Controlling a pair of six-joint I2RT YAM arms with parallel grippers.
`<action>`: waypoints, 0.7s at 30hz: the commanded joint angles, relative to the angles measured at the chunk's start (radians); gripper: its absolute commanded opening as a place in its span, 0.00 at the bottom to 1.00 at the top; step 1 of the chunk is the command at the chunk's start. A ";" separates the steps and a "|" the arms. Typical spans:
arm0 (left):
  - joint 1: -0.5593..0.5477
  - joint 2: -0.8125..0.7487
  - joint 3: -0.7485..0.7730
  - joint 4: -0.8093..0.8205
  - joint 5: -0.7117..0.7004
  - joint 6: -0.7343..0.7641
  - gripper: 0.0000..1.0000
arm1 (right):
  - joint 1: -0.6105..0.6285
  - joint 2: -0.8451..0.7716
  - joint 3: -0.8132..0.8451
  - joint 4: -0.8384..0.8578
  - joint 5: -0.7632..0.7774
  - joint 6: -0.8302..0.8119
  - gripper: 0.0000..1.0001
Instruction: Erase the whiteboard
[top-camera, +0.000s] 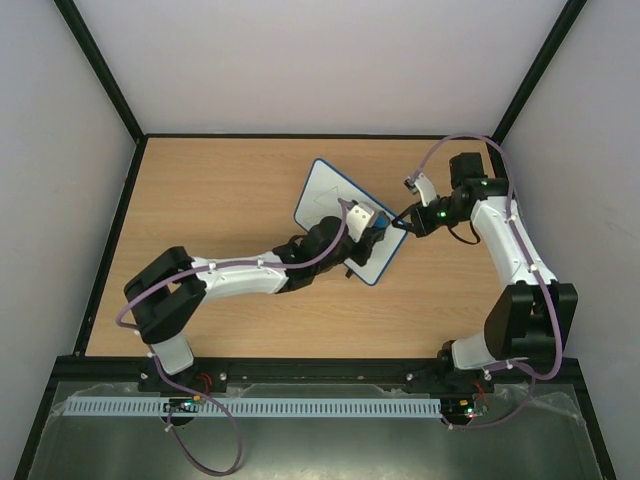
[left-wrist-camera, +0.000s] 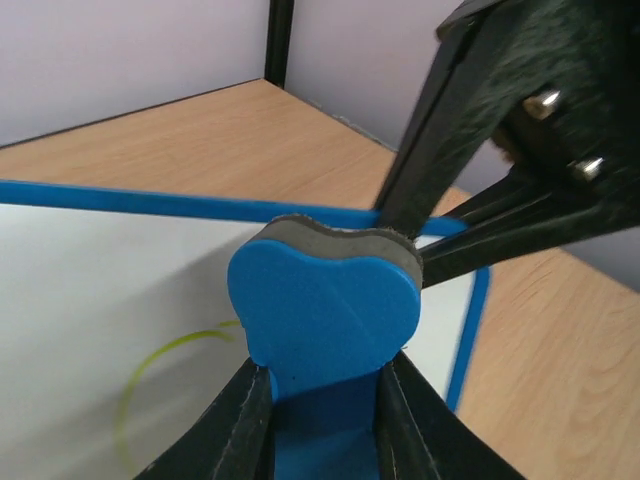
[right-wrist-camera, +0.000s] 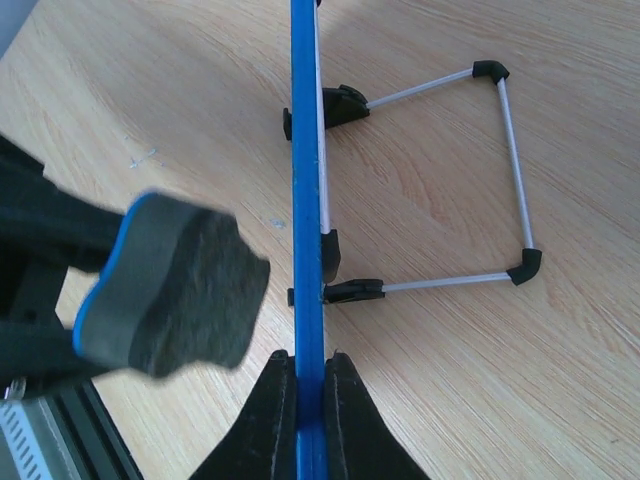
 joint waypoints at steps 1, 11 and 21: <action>-0.026 0.043 0.075 -0.049 -0.066 -0.156 0.03 | 0.002 -0.040 -0.025 0.014 -0.007 0.054 0.02; -0.012 0.162 0.163 -0.195 -0.061 -0.305 0.03 | 0.002 -0.049 -0.038 0.018 -0.028 0.067 0.02; 0.046 0.168 0.003 -0.098 -0.007 -0.465 0.03 | 0.002 -0.058 -0.055 0.026 -0.038 0.086 0.02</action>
